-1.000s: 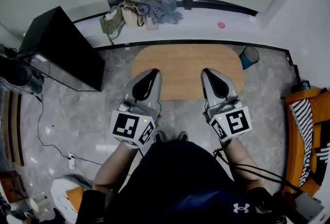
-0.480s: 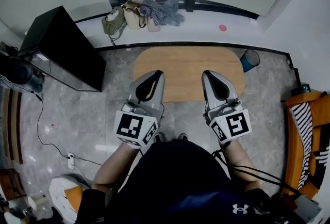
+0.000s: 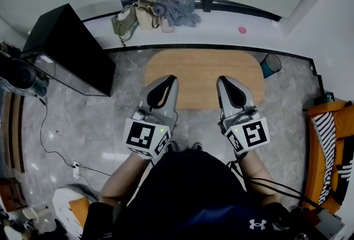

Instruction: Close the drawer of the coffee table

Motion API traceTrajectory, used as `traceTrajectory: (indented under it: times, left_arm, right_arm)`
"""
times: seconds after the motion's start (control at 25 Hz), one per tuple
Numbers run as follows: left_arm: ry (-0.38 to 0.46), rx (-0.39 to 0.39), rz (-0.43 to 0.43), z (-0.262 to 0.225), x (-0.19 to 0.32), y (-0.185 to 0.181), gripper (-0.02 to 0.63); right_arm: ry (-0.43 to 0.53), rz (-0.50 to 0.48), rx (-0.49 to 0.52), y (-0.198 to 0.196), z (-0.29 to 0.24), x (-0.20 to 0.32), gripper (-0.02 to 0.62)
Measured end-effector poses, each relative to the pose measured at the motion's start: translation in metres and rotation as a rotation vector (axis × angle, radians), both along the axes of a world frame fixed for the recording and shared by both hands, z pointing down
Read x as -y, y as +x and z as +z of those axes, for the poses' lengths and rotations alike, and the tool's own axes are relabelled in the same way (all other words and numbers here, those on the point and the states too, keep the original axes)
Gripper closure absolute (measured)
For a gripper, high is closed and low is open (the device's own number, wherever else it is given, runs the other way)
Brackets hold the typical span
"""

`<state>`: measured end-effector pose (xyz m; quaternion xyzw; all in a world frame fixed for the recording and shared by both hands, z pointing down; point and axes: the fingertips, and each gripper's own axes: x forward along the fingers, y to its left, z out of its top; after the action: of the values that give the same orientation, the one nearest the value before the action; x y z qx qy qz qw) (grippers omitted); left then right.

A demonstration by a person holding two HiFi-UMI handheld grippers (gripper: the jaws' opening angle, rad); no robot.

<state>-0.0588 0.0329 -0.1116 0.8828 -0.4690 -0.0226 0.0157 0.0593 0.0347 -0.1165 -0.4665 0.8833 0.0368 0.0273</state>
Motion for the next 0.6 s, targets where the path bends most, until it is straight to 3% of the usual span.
traceTrajectory:
  times: [0.6]
  left_arm:
    - [-0.019,0.002,-0.005,0.0087,0.0069,0.0042,0.584]
  right_arm:
    - [-0.024,0.006,-0.002,0.0059,0.0102,0.0043,0.595]
